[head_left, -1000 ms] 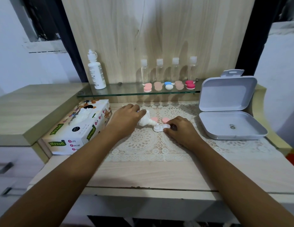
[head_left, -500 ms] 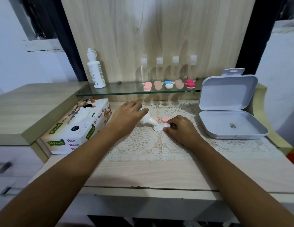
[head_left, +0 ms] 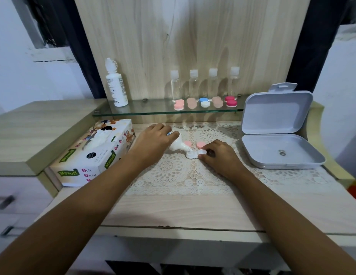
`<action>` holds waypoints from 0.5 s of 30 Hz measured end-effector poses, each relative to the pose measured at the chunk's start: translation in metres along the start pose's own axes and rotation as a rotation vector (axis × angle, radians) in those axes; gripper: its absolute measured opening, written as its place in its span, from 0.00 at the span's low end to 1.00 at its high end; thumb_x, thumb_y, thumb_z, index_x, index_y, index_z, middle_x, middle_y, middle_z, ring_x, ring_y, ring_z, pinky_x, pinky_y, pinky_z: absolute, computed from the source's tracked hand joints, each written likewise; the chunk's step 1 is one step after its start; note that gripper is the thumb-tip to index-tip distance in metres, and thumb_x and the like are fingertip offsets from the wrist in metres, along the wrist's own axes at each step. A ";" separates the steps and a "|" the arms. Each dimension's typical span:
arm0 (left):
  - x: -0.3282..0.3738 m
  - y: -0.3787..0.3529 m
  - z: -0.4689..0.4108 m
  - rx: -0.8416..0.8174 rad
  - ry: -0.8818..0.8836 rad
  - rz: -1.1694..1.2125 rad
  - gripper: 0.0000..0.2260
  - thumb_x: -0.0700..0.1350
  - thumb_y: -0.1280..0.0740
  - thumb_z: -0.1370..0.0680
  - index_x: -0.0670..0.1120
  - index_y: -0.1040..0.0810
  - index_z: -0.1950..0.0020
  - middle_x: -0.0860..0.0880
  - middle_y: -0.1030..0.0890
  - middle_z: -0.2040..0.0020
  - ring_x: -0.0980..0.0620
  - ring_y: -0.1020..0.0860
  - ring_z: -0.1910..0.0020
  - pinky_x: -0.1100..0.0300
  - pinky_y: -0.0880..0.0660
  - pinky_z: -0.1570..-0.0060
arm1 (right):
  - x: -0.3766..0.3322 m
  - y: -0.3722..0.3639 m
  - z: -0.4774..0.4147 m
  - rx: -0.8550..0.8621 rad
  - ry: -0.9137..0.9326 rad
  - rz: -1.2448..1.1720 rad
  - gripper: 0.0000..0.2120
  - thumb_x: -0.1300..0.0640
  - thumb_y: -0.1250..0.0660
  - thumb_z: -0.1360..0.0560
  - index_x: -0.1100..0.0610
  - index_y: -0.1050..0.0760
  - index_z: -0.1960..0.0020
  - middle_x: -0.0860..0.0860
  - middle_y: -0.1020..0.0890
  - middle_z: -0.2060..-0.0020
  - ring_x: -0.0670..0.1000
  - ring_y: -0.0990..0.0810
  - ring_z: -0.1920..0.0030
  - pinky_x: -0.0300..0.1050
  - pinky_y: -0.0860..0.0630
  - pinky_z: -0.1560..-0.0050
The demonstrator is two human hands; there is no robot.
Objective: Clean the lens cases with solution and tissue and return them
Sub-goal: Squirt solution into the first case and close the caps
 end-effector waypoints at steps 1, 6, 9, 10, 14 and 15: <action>0.000 0.000 0.000 0.003 0.000 -0.004 0.26 0.37 0.21 0.41 0.45 0.21 0.45 0.44 0.19 0.54 0.45 0.21 0.57 0.54 0.23 0.58 | 0.000 0.000 0.000 0.001 0.001 0.000 0.14 0.51 0.33 0.26 0.56 0.21 0.44 0.55 0.22 0.48 0.55 0.26 0.46 0.50 0.29 0.46; -0.001 -0.001 -0.001 0.009 0.001 -0.011 0.27 0.36 0.21 0.41 0.45 0.22 0.44 0.44 0.19 0.54 0.45 0.21 0.56 0.54 0.23 0.57 | 0.000 0.001 0.000 0.003 0.004 -0.002 0.14 0.51 0.33 0.26 0.57 0.21 0.44 0.55 0.22 0.49 0.55 0.26 0.46 0.49 0.29 0.47; -0.001 -0.002 0.000 0.010 0.005 -0.009 0.26 0.35 0.21 0.41 0.44 0.22 0.45 0.43 0.19 0.54 0.44 0.21 0.56 0.53 0.23 0.57 | 0.000 0.001 0.000 0.003 0.004 -0.008 0.14 0.51 0.33 0.27 0.56 0.21 0.44 0.55 0.22 0.49 0.54 0.26 0.46 0.49 0.29 0.47; -0.001 -0.001 0.000 0.009 0.009 -0.004 0.26 0.35 0.21 0.41 0.44 0.22 0.45 0.43 0.19 0.54 0.44 0.21 0.56 0.53 0.23 0.58 | 0.000 0.001 0.000 0.002 0.002 -0.011 0.14 0.51 0.33 0.27 0.56 0.21 0.44 0.55 0.22 0.49 0.55 0.26 0.46 0.50 0.29 0.47; -0.004 0.001 -0.001 0.011 0.029 0.035 0.25 0.34 0.22 0.40 0.43 0.22 0.44 0.43 0.19 0.54 0.43 0.21 0.58 0.53 0.24 0.62 | 0.001 0.001 0.000 0.004 -0.002 -0.022 0.15 0.51 0.32 0.27 0.56 0.21 0.44 0.55 0.22 0.49 0.55 0.26 0.47 0.48 0.30 0.48; -0.004 0.002 -0.002 0.014 0.033 0.044 0.25 0.35 0.22 0.39 0.43 0.22 0.44 0.43 0.19 0.55 0.43 0.21 0.58 0.54 0.24 0.62 | 0.001 0.001 0.000 0.004 0.000 -0.025 0.15 0.51 0.32 0.27 0.56 0.20 0.44 0.55 0.22 0.49 0.55 0.26 0.47 0.48 0.31 0.49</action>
Point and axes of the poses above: each hand's wrist, its own z-axis away from the middle knuckle, its own y-axis out of the back of the hand, x = y × z, the point moved 4 cm from there along -z, towards the middle knuckle
